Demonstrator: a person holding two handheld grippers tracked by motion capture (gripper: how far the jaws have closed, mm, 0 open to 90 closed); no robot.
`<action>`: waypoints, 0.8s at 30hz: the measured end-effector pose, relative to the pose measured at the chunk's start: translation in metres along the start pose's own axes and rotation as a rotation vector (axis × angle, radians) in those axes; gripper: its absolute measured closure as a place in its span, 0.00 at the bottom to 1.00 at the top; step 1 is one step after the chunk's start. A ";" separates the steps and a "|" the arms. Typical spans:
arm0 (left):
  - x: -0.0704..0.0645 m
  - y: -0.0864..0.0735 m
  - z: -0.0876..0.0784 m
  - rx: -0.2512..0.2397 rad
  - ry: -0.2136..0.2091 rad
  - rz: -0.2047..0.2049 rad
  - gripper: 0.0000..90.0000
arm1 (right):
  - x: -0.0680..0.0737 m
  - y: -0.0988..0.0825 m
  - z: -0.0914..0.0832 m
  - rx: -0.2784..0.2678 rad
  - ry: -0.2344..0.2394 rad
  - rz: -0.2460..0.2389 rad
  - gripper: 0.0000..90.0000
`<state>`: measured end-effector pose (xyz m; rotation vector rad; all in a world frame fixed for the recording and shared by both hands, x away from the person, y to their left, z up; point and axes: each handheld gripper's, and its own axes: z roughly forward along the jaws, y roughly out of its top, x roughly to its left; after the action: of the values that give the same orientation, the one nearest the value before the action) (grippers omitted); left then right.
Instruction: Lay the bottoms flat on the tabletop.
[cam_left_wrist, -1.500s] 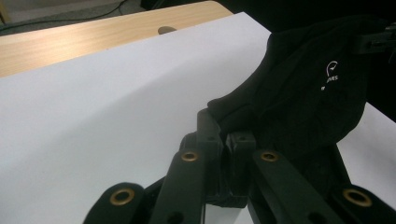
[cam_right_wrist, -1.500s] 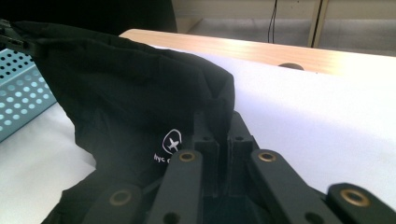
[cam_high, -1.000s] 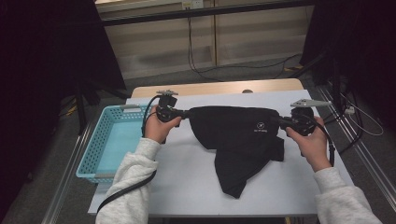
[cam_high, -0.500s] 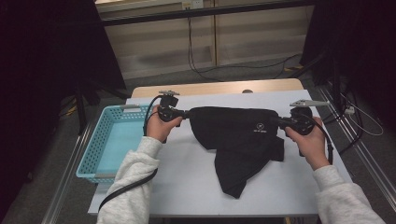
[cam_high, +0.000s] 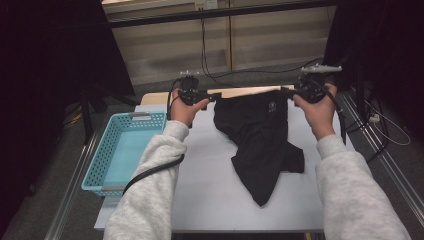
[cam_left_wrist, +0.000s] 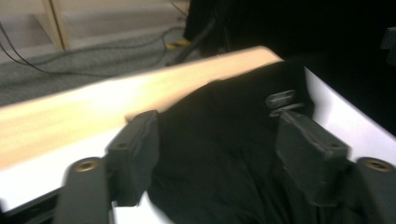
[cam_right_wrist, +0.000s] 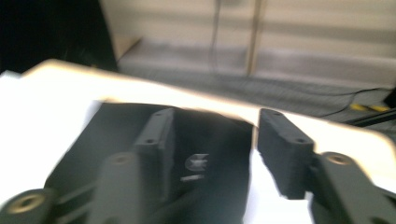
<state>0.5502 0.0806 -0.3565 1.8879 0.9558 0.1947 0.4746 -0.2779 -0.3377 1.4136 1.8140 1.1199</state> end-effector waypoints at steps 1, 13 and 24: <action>-0.001 -0.007 0.001 0.008 0.002 -0.002 0.30 | 0.002 -0.010 -0.002 0.024 0.009 -0.015 0.47; -0.026 -0.066 -0.012 0.078 -0.012 0.073 0.21 | 0.036 -0.107 -0.047 0.139 0.104 -0.053 0.40; -0.040 -0.098 -0.021 0.097 -0.029 0.132 0.18 | 0.067 -0.149 -0.067 0.179 0.141 -0.050 0.41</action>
<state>0.4601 0.0893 -0.4155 2.0394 0.8346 0.2014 0.3293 -0.2445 -0.4324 1.4111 2.0820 1.0777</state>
